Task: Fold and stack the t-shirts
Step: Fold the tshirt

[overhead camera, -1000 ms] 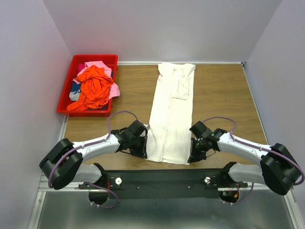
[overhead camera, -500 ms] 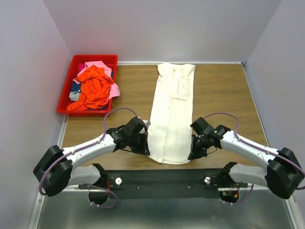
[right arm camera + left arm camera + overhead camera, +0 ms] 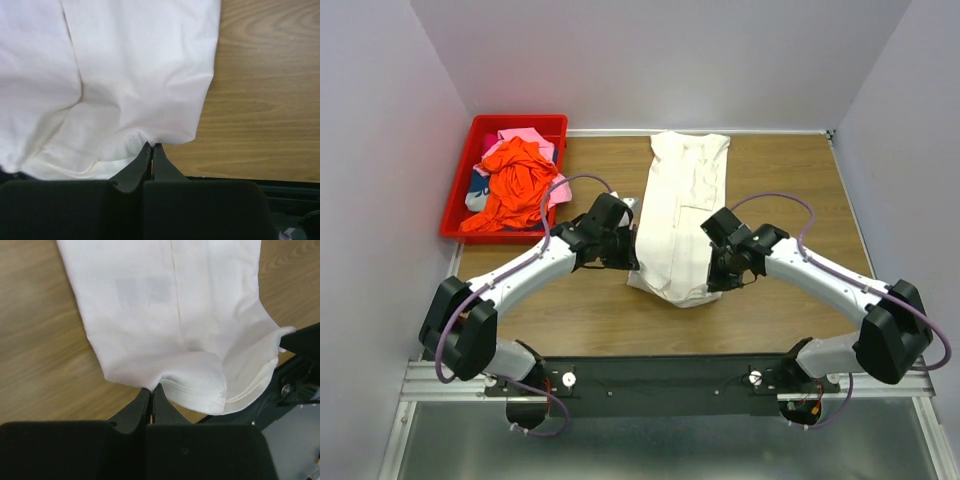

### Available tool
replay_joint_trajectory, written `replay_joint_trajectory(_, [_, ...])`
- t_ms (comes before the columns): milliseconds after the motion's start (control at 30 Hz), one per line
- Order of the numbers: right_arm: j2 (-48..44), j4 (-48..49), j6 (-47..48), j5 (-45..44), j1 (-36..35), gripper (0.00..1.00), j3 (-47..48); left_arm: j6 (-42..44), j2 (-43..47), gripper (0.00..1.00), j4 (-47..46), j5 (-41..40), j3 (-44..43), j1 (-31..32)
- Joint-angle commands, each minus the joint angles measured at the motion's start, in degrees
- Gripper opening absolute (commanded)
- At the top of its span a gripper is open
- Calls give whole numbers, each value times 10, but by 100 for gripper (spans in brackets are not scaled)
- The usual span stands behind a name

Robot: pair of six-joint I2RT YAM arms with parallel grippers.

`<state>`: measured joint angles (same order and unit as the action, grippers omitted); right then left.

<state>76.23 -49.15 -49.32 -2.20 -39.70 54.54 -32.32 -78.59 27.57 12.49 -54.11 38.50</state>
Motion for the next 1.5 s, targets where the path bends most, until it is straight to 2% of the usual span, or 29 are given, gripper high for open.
replay_joint_trajectory(0, [48,-15,32,-90,5,0,49,59,-42,0,5,-8,-56,-31])
replay_joint_trajectory(267, [151,3,91,-128,62,0,162,124,-152,0,5,19,-156,-84])
replay_joint_trajectory(400, [204,11,127,-133,87,0,208,147,-210,0,16,29,-235,-96])
replay_joint_trajectory(533, [243,14,152,-132,125,0,250,157,-265,0,15,40,-289,-112])
replay_joint_trajectory(900, [340,19,198,-116,177,0,355,168,-395,0,27,82,-461,-141])
replay_joint_trajectory(1100, [373,19,208,-110,196,0,391,169,-456,0,35,104,-528,-154])
replay_joint_trajectory(1367, [422,18,224,-105,217,0,431,164,-499,0,30,114,-551,-166])
replay_joint_trajectory(1400, [425,19,225,-108,220,0,435,162,-503,4,27,117,-553,-168])
replay_joint_trajectory(1433, [428,19,227,-109,222,1,438,161,-508,24,23,119,-563,-169])
replay_joint_trajectory(1467, [432,19,227,-108,228,6,448,159,-517,36,23,121,-567,-172])
